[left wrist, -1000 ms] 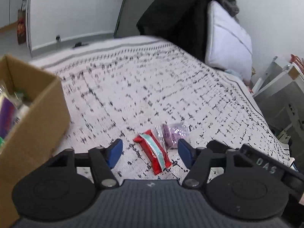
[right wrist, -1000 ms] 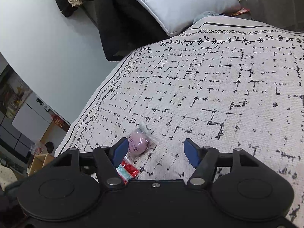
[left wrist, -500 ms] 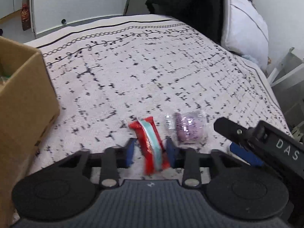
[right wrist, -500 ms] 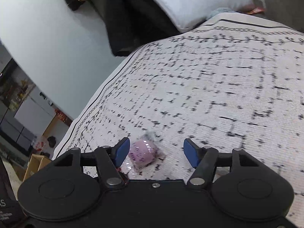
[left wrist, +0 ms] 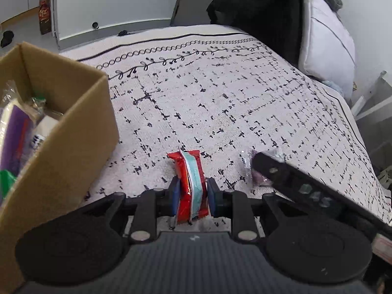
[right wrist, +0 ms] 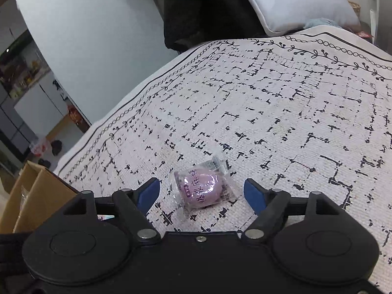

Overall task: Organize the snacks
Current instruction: 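Carry the red-white bar toward the box with the left tool while the right tool grasps the pink candy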

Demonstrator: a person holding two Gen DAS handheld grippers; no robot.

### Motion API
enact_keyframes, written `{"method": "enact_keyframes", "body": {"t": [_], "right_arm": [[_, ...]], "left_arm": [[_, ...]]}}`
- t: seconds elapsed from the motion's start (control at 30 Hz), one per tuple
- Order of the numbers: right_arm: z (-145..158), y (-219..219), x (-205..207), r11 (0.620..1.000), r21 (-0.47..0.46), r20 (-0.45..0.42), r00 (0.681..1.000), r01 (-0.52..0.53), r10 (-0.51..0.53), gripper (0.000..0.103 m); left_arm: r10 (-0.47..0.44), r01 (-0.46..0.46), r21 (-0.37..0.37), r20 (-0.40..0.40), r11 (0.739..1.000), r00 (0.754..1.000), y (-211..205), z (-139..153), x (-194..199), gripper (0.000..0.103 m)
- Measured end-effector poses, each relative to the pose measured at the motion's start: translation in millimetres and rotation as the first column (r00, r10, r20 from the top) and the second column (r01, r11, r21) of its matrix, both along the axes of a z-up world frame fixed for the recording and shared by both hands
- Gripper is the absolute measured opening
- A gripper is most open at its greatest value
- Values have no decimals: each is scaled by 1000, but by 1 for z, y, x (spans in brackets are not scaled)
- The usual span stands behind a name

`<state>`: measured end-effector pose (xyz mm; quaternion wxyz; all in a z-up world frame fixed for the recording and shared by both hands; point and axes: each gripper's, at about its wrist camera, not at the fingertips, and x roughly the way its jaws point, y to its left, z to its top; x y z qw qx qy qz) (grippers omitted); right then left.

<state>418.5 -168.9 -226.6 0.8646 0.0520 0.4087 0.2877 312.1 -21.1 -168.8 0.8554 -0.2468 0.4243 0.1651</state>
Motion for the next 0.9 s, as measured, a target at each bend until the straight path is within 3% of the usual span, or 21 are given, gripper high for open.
{"method": "enact_keyframes", "body": {"t": [0.03, 0.07, 0.17, 0.27, 0.7, 0.77, 0.9], "right_arm": [[-1, 2, 0, 1000, -21, 1, 1000, -4, 4, 69], [-1, 4, -1, 999, -45, 10, 1000, -7, 8, 55], [0, 4, -4, 998, -59, -1, 1000, -29, 29, 39], [5, 2, -8, 998, -52, -25, 999, -31, 30, 32], [55, -21, -57, 999, -24, 24, 999, 38, -37, 27], [68, -22, -67, 999, -9, 39, 998, 44, -43, 1], [86, -26, -85, 998, 37, 47, 997, 59, -61, 0]], "left_arm": [[-8, 8, 4, 2, 1000, 1000, 1, 3, -2, 23], [-12, 12, 4, 8, 1000, 1000, 2, 6, -5, 23], [-26, 26, -1, 20, 1000, 999, 7, 16, -13, 23], [-29, 29, -8, 39, 1000, 999, 11, 27, -23, 23], [-85, 88, -12, 169, 996, 982, 18, 88, -76, 23], [-82, 87, -13, 191, 996, 978, 21, 99, -87, 23], [-71, 77, -19, 225, 997, 972, 29, 114, -106, 22]]}}
